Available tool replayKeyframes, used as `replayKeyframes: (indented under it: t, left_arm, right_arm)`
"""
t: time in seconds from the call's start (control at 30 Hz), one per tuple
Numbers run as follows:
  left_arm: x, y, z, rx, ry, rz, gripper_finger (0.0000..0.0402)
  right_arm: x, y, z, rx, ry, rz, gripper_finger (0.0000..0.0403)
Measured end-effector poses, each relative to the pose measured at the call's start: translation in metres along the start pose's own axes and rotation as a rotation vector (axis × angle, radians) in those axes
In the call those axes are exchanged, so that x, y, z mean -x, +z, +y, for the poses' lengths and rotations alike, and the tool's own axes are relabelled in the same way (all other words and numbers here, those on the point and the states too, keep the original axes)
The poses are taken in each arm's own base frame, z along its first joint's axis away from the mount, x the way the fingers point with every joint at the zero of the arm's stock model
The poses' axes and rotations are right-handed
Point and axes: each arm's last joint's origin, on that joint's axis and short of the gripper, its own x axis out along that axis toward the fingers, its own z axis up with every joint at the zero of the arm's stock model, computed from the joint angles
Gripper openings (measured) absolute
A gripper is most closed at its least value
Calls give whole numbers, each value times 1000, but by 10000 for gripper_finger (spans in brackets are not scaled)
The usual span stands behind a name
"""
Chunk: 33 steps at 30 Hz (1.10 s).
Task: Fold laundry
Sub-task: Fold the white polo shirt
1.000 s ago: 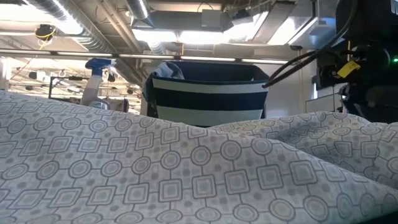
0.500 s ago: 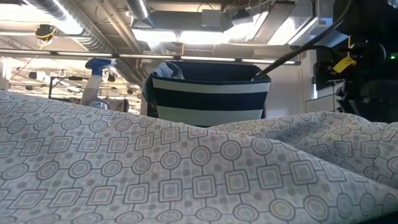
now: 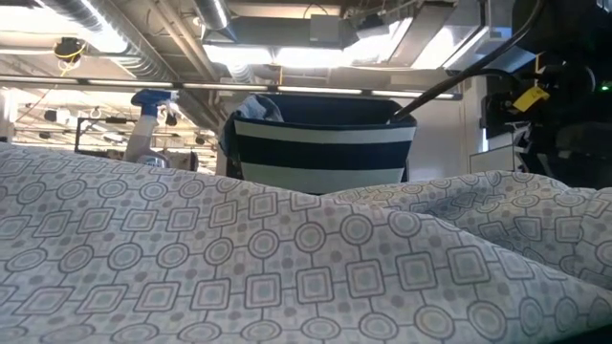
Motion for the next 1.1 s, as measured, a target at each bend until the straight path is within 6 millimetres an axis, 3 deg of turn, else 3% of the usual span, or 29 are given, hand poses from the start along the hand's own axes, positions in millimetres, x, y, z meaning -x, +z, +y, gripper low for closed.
replayKeyframes:
  t: [0.3,0.6,0.7,0.83,0.97,1.1]
  left_arm:
    - [-1,6,6,-14,92,19,143]
    - [1,8,5,-141,91,31,18]
    - [16,7,-3,-214,54,126,8]
    - [54,3,-15,-296,-15,232,6]
    - [79,-4,-1,-350,99,397,3]
    - [91,-15,15,-376,233,554,8]
  right_arm:
    - [0,1,1,-6,6,-16,262]
    - [0,3,1,-11,-4,-44,262]
    - [0,2,1,-8,-11,-37,262]
    - [-3,-1,-1,-2,-20,-28,262]
    - [-6,-4,-3,3,-30,-18,262]
    - [-6,-5,-3,4,-30,-16,262]
